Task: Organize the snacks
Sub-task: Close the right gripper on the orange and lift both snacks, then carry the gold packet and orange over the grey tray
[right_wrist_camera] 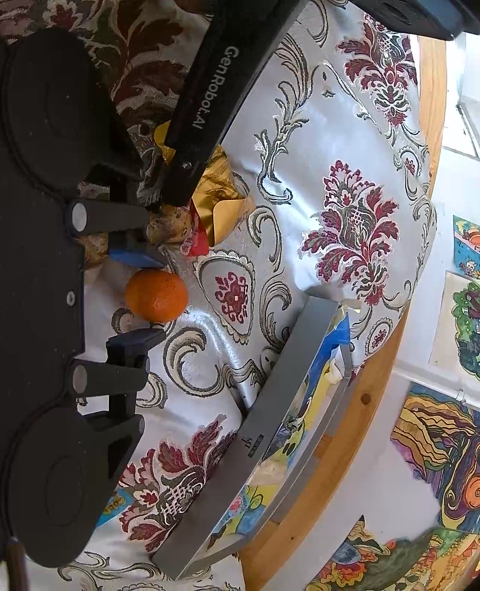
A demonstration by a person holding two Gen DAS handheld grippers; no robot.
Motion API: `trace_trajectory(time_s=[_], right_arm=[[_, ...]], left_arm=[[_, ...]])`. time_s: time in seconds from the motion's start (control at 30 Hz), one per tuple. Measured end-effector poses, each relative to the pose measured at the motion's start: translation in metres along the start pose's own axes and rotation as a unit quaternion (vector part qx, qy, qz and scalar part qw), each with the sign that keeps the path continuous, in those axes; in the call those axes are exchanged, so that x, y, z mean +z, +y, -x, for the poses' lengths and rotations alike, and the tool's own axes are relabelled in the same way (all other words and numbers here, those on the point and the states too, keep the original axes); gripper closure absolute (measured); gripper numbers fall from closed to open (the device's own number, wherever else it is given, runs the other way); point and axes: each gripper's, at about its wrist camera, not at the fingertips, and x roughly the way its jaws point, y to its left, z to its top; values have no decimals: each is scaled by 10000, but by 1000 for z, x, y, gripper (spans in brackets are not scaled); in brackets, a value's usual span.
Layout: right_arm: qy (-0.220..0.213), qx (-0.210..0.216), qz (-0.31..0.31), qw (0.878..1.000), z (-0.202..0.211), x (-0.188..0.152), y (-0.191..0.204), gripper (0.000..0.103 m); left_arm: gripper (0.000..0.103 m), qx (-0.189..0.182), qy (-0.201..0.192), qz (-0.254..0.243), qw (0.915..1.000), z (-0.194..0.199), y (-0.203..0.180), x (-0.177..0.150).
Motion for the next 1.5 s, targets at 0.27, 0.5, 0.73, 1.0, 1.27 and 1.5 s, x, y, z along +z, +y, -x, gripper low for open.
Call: trace_trajectory(time_s=[0.27, 0.5, 0.73, 1.0, 1.27, 1.5], right_arm=[[-50, -52, 94, 9999, 5, 1, 3, 67], [-180, -166, 349, 9991, 13, 3, 11, 67], [-391, -334, 209, 9985, 32, 9, 4, 67], [-741, -602, -116, 9954, 67, 17, -17, 67], [-1209, -932, -430, 9873, 106, 26, -44, 66], [-1478, -1113, -442, 9817, 126, 34, -69, 66]], left_arm=[[62, -21, -9, 360, 9993, 7, 0, -1], [62, 45, -145, 401, 9991, 19, -9, -5], [62, 93, -338, 457, 9983, 33, -18, -2], [62, 108, -738, 220, 9970, 53, -47, 12], [62, 178, -1088, 270, 9935, 70, -73, 24], [62, 334, -1310, 344, 9902, 72, -99, 41]])
